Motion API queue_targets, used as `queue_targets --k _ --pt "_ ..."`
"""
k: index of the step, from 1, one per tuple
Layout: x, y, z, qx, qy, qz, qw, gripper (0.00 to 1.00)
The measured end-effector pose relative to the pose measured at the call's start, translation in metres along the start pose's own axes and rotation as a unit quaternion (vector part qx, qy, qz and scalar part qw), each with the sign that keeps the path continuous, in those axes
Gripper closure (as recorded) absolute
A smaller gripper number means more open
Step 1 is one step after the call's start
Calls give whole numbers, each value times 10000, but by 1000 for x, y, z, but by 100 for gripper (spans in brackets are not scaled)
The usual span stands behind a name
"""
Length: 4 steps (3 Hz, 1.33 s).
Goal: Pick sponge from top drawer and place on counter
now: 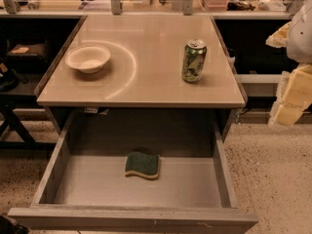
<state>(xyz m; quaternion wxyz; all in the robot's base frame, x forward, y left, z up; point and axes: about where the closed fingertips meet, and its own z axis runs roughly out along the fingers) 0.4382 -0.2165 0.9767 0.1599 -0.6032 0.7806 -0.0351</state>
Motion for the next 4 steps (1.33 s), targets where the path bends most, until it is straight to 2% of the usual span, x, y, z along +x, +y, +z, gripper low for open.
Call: queue_targets --k 2,3,4 --pt "-7 7 6 -49 -64 33 10000 0" --pt "-34 24 26 -260 -249 36 9993 0" --pt "-74 45 60 -567 -504 -97 9971 0"
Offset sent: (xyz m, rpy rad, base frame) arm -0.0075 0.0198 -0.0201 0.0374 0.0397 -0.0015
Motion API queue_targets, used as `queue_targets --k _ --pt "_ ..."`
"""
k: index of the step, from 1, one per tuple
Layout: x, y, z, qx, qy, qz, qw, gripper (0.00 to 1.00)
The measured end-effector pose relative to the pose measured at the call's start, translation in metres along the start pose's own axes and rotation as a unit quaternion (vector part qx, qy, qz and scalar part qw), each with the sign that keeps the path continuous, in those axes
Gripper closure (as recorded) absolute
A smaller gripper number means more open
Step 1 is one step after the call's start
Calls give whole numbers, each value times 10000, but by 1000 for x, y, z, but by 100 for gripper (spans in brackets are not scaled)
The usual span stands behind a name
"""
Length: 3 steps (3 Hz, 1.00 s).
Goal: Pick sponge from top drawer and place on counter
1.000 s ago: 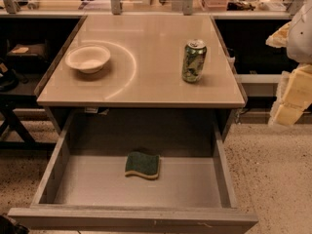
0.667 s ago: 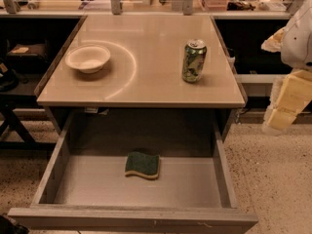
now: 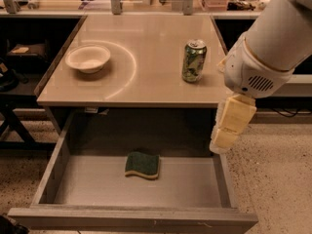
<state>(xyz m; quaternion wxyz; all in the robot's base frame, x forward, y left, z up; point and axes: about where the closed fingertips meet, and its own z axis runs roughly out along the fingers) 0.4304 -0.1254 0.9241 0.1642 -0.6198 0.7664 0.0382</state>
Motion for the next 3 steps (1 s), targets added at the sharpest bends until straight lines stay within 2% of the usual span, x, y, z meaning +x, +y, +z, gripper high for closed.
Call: queue_targets --k 1,2,3 --pt "0 0 0 0 0 0 10000 0" --pt "-6 15 32 -183 11 51 9998 0" --pt "-19 31 89 -366 21 86 9993 0"
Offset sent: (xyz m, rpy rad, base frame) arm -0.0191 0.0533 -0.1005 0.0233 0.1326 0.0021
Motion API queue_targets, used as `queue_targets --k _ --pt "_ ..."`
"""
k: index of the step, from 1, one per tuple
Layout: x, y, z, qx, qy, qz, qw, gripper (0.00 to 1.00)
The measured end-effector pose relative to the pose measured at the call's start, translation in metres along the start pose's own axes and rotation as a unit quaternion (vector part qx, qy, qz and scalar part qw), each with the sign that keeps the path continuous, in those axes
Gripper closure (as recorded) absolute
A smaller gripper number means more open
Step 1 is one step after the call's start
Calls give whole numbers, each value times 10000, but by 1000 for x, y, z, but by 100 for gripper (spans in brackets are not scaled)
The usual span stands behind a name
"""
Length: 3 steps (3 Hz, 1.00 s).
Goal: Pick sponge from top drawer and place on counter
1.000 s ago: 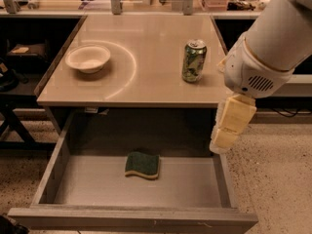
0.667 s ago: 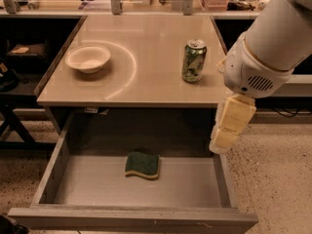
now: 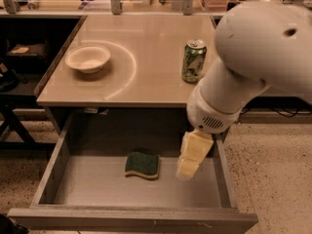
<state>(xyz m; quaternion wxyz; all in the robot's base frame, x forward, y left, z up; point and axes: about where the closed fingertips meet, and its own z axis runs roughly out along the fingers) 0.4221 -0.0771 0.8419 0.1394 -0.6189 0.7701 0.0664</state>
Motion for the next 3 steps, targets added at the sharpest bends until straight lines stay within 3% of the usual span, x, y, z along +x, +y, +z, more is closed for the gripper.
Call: queue_targets --k 1,2,3 --pt "-10 9 48 -65 -16 174 9998 0" --pt "-10 9 49 -31 -32 199 9998 0" --pt "-15 14 62 -232 -193 235 9993 0"
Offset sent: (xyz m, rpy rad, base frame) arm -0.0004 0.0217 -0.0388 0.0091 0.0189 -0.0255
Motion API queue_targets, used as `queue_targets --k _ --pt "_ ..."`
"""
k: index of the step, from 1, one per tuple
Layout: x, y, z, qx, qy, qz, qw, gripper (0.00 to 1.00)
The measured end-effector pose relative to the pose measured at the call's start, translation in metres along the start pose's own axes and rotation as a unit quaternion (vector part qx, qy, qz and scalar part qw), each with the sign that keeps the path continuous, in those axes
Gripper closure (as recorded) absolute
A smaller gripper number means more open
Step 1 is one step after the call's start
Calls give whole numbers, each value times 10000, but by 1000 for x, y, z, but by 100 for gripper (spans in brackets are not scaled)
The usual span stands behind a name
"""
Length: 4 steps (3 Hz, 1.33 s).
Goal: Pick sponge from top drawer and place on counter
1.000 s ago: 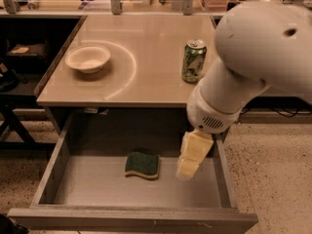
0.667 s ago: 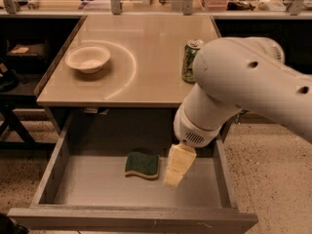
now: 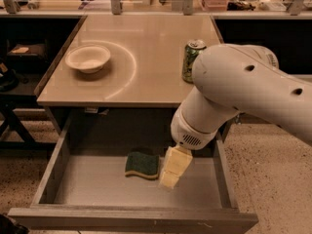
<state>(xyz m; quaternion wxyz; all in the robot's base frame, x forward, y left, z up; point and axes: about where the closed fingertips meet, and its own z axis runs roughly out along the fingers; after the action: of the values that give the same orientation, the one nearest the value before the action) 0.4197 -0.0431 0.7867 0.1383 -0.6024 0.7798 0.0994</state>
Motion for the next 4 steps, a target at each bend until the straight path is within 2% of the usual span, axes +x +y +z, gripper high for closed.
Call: queue_targets --k 1,2,3,4 --pt "-14 8 41 -413 -427 10 9982 0" --pt "-31 7 81 -620 -809 -29 9948 0" --pt "-41 -1 111 -666 -1020 -68 9925 0" --pt "-42 -3 116 -668 -1059 -56 9921 0"
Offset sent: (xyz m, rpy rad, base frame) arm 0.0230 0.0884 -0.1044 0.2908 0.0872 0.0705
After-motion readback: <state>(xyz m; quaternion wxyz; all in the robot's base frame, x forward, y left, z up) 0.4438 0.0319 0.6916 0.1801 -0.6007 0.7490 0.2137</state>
